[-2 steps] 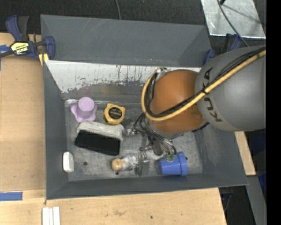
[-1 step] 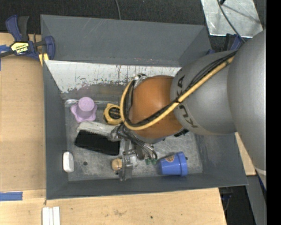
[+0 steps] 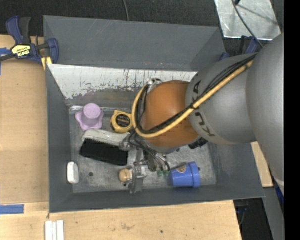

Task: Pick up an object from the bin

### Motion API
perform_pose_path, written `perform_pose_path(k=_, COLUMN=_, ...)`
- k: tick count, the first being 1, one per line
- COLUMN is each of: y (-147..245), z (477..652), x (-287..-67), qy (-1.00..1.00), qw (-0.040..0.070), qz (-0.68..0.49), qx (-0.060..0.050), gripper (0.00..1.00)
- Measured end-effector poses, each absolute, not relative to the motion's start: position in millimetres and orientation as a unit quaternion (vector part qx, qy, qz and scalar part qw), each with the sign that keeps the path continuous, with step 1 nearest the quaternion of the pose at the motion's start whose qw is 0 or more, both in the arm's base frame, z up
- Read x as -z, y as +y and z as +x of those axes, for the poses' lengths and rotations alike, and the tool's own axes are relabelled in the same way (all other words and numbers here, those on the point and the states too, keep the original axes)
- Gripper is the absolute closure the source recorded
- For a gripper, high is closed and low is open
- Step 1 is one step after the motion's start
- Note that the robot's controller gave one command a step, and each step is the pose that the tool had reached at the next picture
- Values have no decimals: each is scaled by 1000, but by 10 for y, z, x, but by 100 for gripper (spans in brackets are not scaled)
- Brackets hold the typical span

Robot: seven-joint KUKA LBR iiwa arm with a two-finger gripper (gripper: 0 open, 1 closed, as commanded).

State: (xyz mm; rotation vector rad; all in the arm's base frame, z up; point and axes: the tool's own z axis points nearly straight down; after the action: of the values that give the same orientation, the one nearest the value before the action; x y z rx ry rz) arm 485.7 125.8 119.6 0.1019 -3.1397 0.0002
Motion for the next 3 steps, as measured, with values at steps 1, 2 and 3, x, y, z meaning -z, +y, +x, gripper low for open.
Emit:
perform_pose_path(k=1, y=954, z=4866, x=-900, qy=-991, qw=-4, qz=137, qx=1, gripper=0)
perform_pose_path(k=2, y=1821, z=5344, x=-775, qy=-1000, qw=1, qz=-25, qx=-1, gripper=100)
perform_pose_path(k=3, y=1821, z=5345, x=-775, qy=-1000, qw=1, qz=-25, qx=-1, gripper=100)
